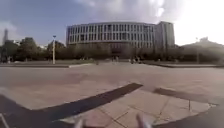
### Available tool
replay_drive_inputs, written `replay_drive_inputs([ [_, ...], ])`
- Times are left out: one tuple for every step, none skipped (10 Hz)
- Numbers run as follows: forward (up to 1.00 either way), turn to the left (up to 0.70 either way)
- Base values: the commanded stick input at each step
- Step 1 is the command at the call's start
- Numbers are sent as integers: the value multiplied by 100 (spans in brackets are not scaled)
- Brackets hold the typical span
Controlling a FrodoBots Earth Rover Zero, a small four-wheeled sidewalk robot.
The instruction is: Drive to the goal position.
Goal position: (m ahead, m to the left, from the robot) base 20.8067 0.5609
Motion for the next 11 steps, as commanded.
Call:
replay_drive_inputs([
  [100,0],
  [100,0],
  [100,0],
  [100,0],
  [100,0],
  [100,0],
  [100,0],
  [100,0],
  [100,0],
  [100,0],
  [100,0],
])
